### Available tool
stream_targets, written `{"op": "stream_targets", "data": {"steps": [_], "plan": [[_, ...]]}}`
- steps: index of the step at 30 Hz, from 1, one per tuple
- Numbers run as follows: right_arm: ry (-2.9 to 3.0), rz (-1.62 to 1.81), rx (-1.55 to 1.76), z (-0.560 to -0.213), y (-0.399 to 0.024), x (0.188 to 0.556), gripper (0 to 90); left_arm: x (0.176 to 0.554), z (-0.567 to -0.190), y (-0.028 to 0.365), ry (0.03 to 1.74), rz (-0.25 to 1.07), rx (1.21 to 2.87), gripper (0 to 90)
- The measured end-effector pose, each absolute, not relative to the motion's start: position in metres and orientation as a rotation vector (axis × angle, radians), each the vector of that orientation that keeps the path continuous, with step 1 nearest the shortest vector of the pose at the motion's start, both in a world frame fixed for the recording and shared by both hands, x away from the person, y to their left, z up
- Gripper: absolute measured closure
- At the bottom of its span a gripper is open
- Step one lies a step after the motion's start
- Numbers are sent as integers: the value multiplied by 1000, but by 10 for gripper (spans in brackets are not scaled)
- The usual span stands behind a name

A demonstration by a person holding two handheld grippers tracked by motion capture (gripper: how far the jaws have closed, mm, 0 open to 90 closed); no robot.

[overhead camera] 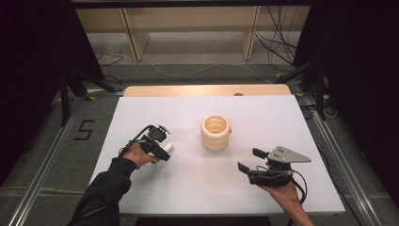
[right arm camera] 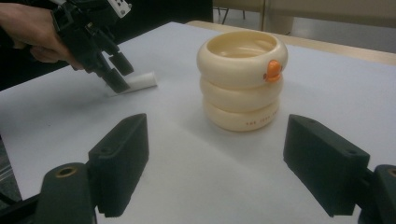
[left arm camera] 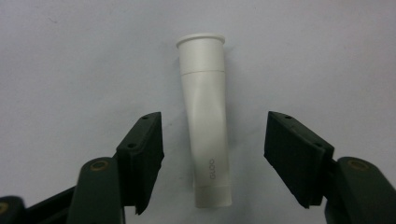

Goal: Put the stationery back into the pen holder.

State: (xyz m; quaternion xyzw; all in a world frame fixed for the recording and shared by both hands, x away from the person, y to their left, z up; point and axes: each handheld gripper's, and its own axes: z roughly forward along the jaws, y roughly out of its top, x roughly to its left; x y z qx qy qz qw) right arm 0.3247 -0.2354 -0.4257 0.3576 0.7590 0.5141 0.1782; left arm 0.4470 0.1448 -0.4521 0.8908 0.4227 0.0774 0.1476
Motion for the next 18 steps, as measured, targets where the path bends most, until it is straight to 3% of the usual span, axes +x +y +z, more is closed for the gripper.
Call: {"op": "stream_targets", "data": {"steps": [18], "plan": [[2153, 1457, 1008, -426, -235, 326, 234, 454, -462, 143, 1217, 185, 2615, 643]]}}
